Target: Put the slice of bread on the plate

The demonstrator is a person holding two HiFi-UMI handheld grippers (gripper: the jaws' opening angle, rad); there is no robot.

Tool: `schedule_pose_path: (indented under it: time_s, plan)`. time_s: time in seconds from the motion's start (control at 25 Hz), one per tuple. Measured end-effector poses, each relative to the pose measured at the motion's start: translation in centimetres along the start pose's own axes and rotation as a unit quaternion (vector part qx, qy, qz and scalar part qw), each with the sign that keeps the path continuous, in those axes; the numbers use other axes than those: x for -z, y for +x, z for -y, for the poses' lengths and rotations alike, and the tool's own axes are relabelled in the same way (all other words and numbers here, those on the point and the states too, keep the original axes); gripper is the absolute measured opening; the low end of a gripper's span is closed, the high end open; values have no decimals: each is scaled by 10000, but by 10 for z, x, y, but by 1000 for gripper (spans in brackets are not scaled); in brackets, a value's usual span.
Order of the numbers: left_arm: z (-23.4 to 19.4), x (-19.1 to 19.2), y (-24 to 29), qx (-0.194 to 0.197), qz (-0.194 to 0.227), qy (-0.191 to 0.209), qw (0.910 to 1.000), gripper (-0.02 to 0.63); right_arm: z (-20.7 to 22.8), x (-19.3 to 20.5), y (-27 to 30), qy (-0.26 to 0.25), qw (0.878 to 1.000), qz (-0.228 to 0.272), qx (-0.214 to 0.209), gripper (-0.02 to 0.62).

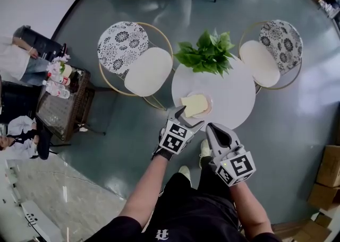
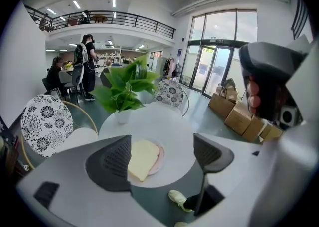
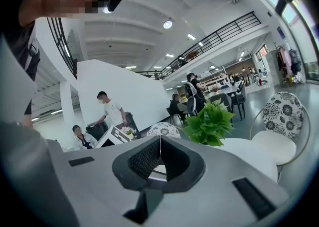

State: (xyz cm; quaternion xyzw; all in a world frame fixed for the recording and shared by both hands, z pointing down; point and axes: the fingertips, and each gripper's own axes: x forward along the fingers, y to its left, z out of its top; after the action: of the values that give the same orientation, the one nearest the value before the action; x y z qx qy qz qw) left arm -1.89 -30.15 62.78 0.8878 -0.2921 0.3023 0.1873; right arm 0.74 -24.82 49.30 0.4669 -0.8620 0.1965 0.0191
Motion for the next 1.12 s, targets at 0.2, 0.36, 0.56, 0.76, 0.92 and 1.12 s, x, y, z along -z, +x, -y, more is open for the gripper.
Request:
schedule_pose_path:
  time_s: [0.2,0.36,0.56,0.76,0.92,1.12]
  plan:
    - [6,-49,-34,-97,646,-77,9978,327,-9,-38,-7,-178,9997,167,12,6]
    - [7,-76,-65,-208,1060,-195,9940,226,-14,-64,-15,-334,9991,254,48,5]
    - [11,-107,-96,-450,1515,-186,9873,94,-19,-78,-15,-425,9988,241,54,5]
    - [16,-132,-120,-567,1850,-167,9810,6,-22,-99,-14,-566,9976,379,95,5]
    - [25,-160,-139,-558,2199,-36,9739,6,-24,-114,-14,-705,9963,484,106,5]
    - [34,-184,-162,-585,2536,120,9655,6,-29,-131,-17,-836,9947,589,132,5]
